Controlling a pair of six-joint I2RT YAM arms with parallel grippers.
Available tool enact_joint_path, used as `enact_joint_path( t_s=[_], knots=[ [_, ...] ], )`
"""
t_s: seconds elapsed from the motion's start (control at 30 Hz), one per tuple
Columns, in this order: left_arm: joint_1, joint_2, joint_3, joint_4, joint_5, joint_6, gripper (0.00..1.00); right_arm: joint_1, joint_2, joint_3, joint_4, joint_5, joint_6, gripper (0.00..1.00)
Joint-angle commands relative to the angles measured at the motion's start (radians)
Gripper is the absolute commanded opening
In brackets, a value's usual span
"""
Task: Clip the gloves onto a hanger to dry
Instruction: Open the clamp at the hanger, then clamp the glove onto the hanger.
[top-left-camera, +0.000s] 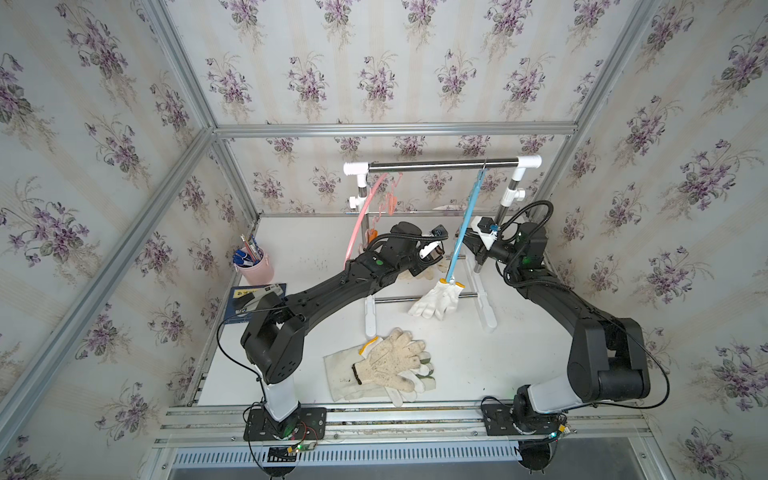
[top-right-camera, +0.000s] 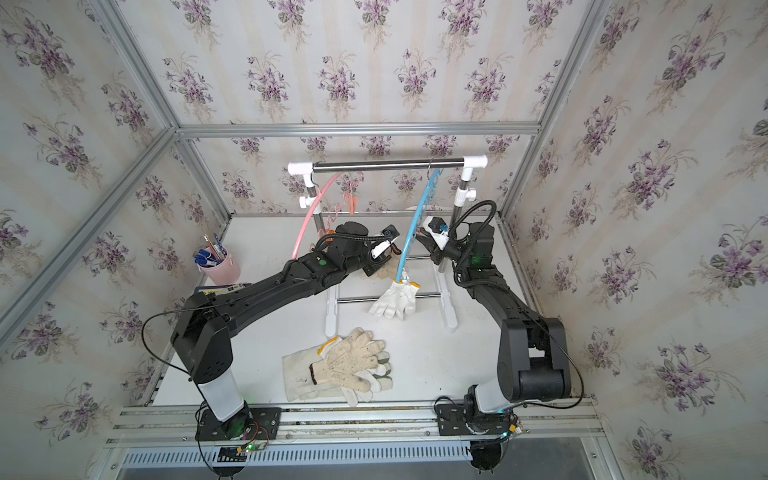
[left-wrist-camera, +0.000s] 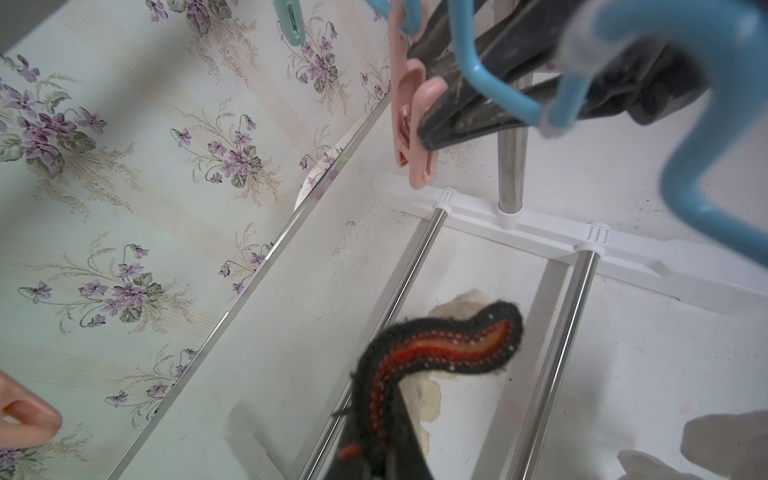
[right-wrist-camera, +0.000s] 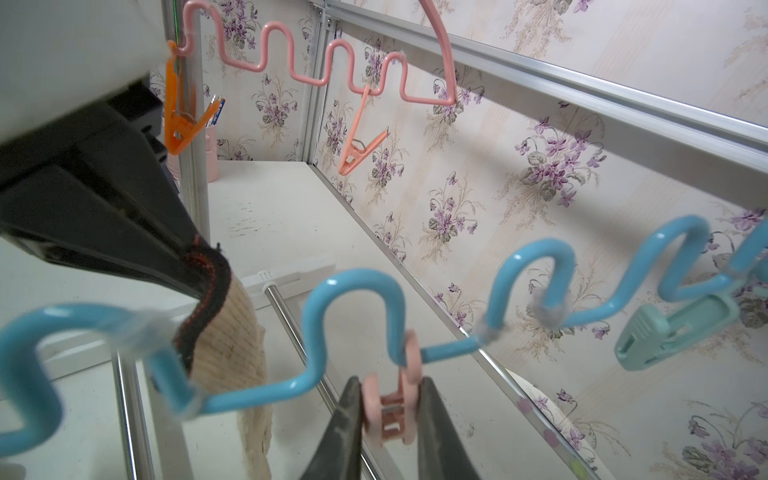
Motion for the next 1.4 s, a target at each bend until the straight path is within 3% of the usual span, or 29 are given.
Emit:
enact_joint_path(
  t_s=[0.0, 0.6, 1.07, 1.37],
  knots=[
    [0.001, 0.023, 0.004, 0.09, 0.06, 0.018, 0.0, 0.002, -0.013, 0.001, 0.04, -0.021, 0.008, 0.21],
    [0.0, 0.268, 0.238, 0.099, 0.131, -0.053, 0.0, 0.011, -0.033, -0.014, 0.066, -0.03, 0.036, 0.21],
    [0.0, 0.302, 0.223, 0.117, 0.024, -0.033, 0.0, 0.011, -0.036, -0.018, 0.074, -0.039, 0.04, 0.21],
    [0.0, 0.287, 0.211, 0.164, 0.036, -0.067, 0.0, 0.012, -0.041, -0.028, 0.072, -0.038, 0.036, 0.21]
  ],
)
